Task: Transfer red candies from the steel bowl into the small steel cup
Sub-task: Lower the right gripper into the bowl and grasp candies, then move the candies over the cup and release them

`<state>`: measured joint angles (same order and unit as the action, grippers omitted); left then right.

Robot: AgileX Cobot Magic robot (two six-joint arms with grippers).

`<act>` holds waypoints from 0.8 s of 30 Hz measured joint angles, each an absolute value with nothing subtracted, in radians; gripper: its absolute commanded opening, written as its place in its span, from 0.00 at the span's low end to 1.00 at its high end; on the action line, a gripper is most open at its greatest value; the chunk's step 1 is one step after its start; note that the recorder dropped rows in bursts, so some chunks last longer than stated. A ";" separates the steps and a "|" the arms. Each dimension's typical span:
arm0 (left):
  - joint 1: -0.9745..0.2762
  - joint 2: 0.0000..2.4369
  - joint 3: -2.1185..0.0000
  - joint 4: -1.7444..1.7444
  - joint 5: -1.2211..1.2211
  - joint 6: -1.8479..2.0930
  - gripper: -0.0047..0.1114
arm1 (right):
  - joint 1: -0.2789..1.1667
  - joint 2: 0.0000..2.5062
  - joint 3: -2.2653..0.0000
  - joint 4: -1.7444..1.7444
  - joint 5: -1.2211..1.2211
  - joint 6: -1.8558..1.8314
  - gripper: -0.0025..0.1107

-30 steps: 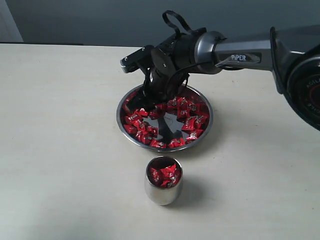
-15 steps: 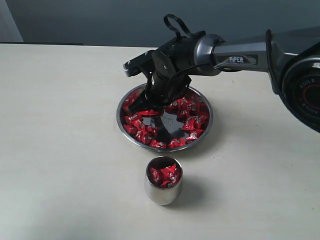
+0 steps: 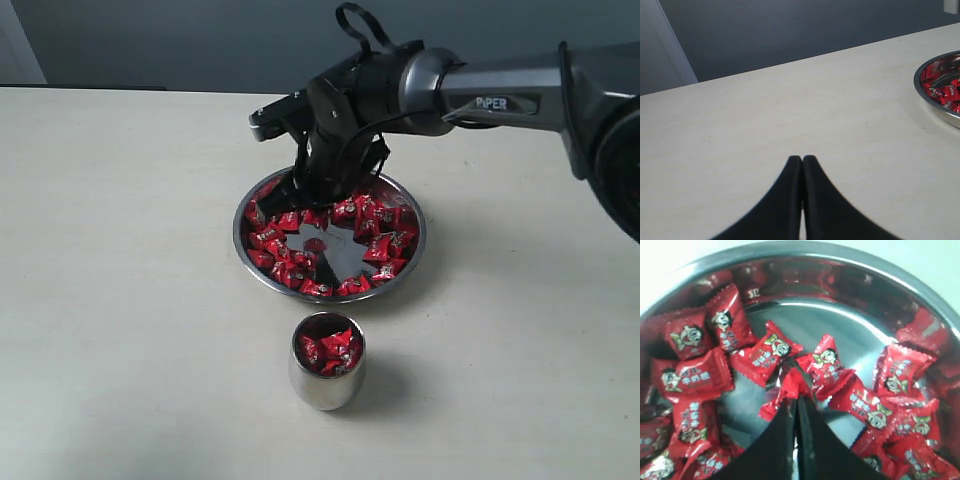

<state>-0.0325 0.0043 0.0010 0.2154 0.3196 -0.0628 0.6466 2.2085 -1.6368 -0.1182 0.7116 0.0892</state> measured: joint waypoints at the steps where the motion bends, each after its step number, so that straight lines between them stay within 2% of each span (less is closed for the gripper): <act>1: -0.032 0.004 0.001 0.215 0.320 -0.063 0.04 | 0.647 2.197 -1.637 -0.107 0.724 0.089 0.02; 16: -0.032 0.004 0.001 0.215 0.320 -0.063 0.04 | 0.677 1.884 -1.615 0.230 1.082 -0.140 0.02; 19: -0.032 0.004 0.001 0.215 0.320 -0.063 0.04 | 0.702 1.816 -1.551 0.239 1.099 -0.149 0.02; 24: -0.032 0.004 0.001 0.215 0.320 -0.063 0.04 | 0.727 1.713 -1.290 0.258 1.070 -0.158 0.02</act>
<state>-0.0325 0.0043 0.0010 0.2154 0.3196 -0.0628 0.7268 1.7127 -1.2898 0.2584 1.0699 -0.1579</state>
